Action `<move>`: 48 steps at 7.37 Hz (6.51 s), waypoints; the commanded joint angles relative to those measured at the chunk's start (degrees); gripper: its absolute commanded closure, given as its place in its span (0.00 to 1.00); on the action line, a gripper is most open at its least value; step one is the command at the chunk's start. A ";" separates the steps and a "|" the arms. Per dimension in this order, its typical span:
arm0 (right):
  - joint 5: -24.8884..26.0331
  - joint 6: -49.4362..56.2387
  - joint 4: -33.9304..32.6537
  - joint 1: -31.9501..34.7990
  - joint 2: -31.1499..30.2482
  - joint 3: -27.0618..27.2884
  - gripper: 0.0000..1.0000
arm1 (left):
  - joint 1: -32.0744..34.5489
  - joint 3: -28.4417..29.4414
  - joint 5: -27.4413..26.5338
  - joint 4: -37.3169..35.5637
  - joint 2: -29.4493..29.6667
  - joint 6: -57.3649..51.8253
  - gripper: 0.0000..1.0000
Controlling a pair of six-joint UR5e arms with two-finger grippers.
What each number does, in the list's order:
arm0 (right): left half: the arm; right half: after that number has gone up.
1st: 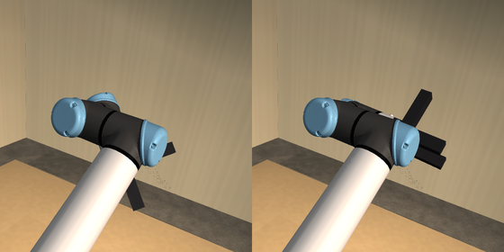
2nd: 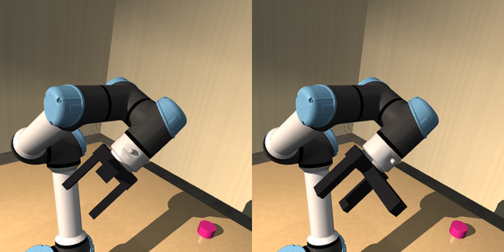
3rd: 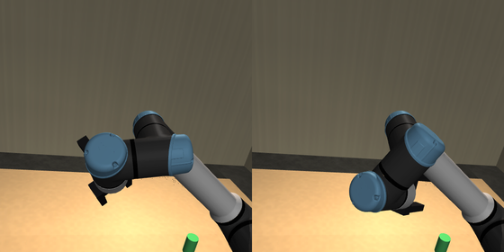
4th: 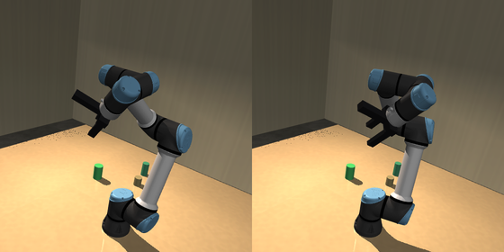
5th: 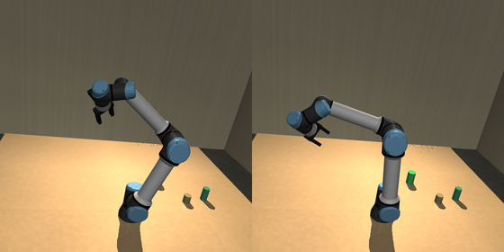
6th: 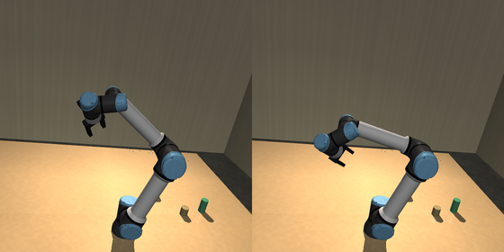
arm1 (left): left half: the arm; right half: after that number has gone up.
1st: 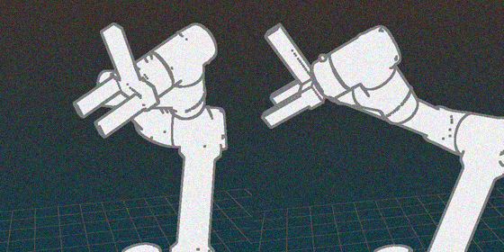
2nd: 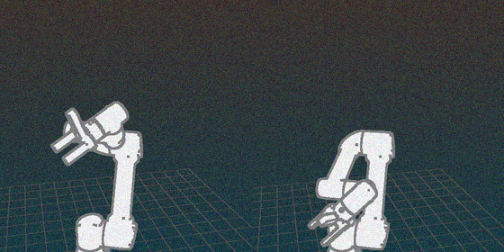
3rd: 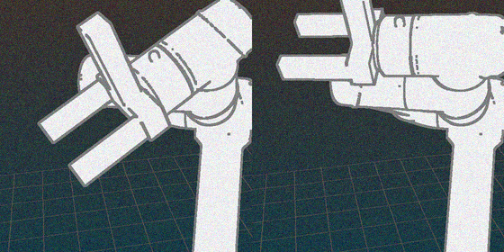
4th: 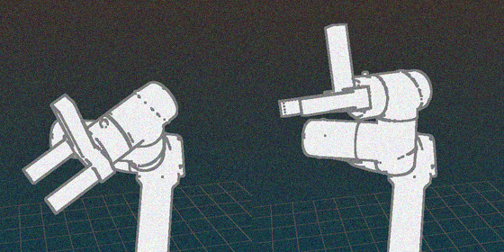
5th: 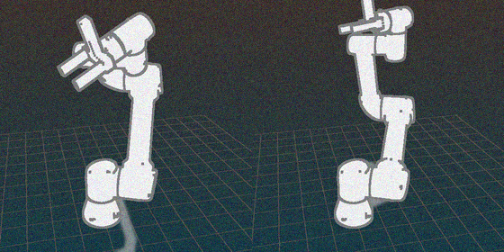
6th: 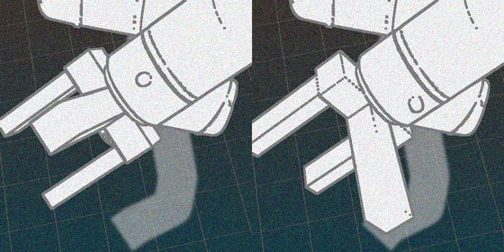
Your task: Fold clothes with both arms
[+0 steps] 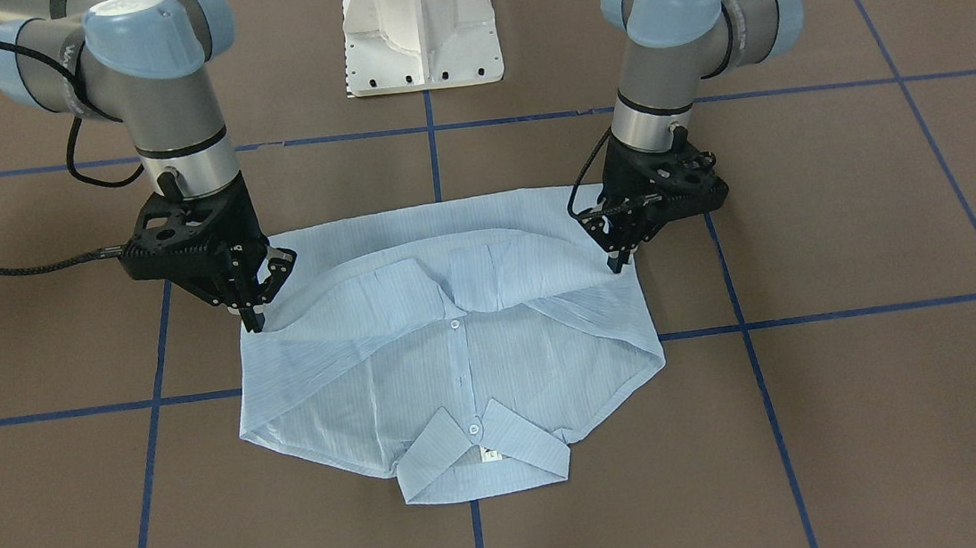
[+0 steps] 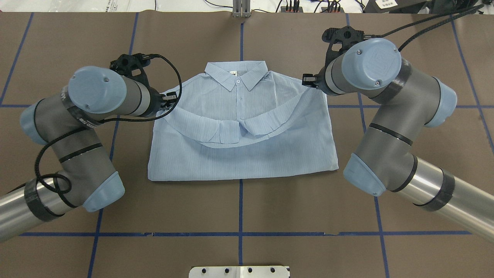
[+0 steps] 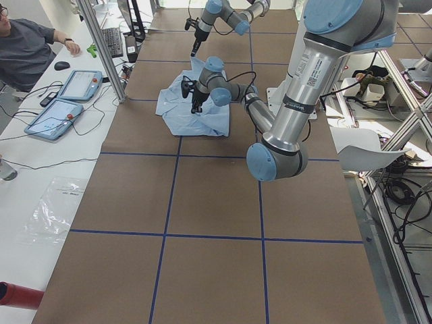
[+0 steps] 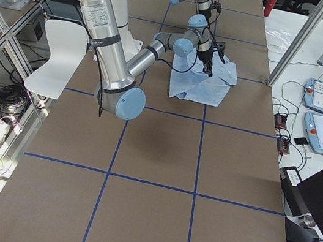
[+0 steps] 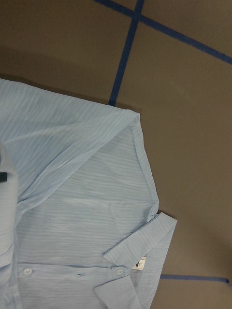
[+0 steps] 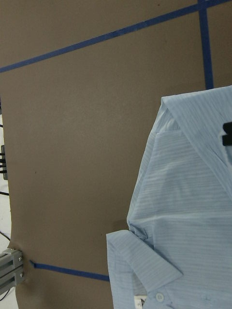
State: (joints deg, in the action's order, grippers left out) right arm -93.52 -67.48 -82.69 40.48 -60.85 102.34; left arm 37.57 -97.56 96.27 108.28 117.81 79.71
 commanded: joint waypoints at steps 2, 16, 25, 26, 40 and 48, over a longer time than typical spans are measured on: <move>0.01 1.82 2.44 1.35 -0.06 -4.07 1.00 | 1.88 10.02 -1.34 6.23 2.77 -4.29 1.00; -5.71 3.06 2.79 2.67 -0.50 -6.01 0.00 | -1.70 0.01 13.59 9.83 -7.67 -15.12 0.00; -5.62 2.62 2.79 2.67 -0.58 -5.48 0.00 | -7.43 -2.36 13.16 9.31 -12.33 -10.10 0.20; -5.53 2.36 2.79 2.67 -0.67 -5.05 0.00 | -7.43 -2.28 12.98 9.31 -12.35 -10.02 0.25; -5.62 0.68 2.71 0.30 -0.32 -2.24 0.00 | 16.90 42.63 7.79 15.27 15.54 -34.44 1.00; -5.01 -16.51 2.35 -4.35 18.35 -22.11 0.02 | 23.51 22.89 24.49 21.00 -0.99 -41.93 0.00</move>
State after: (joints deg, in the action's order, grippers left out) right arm -98.91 -78.24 -80.56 37.12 -49.12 89.21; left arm 61.05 -69.60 120.31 129.39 120.42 36.80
